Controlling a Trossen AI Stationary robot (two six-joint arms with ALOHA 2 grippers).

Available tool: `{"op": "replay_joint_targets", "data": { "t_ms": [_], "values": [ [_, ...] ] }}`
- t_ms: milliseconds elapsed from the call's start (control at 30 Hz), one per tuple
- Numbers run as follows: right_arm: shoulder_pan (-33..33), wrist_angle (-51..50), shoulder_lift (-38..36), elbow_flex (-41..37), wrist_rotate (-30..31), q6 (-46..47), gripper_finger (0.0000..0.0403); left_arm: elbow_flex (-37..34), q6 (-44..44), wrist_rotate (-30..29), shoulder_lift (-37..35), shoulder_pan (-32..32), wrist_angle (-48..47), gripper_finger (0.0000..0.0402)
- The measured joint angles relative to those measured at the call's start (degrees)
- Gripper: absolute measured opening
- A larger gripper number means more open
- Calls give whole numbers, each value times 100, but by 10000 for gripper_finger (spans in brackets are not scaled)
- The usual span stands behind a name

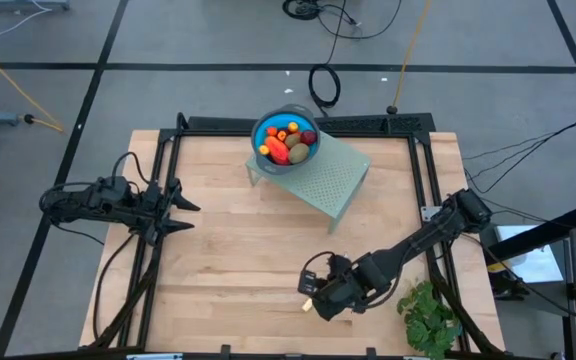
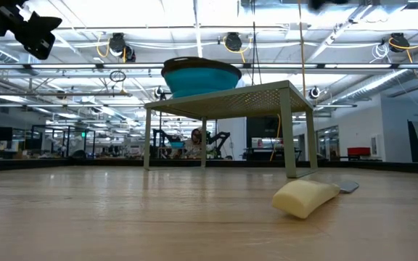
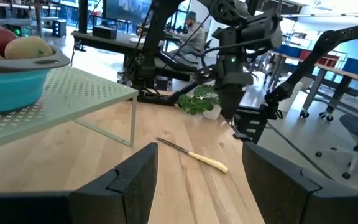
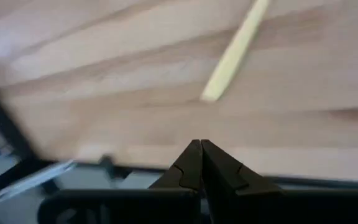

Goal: Pick & Place Fruit
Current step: Put the yellow table knife on the shelf

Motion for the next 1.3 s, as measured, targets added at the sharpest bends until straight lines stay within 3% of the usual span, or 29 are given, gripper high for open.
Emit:
{"op": "replay_joint_targets", "data": {
  "t_ms": [500,700,1033,1300],
  "values": [
    [-87,-320,194,-8,3,-44,17,0,49,-39,0,-1,24,234],
    [-85,-335,197,-4,17,13,72,0,55,-48,0,-1,28,234],
    [-142,-4,194,-355,0,132,201,0,55,-48,0,-2,26,234],
    [-222,622,195,-922,-5,197,237,0,55,-55,0,-2,26,234]
  ]
}}
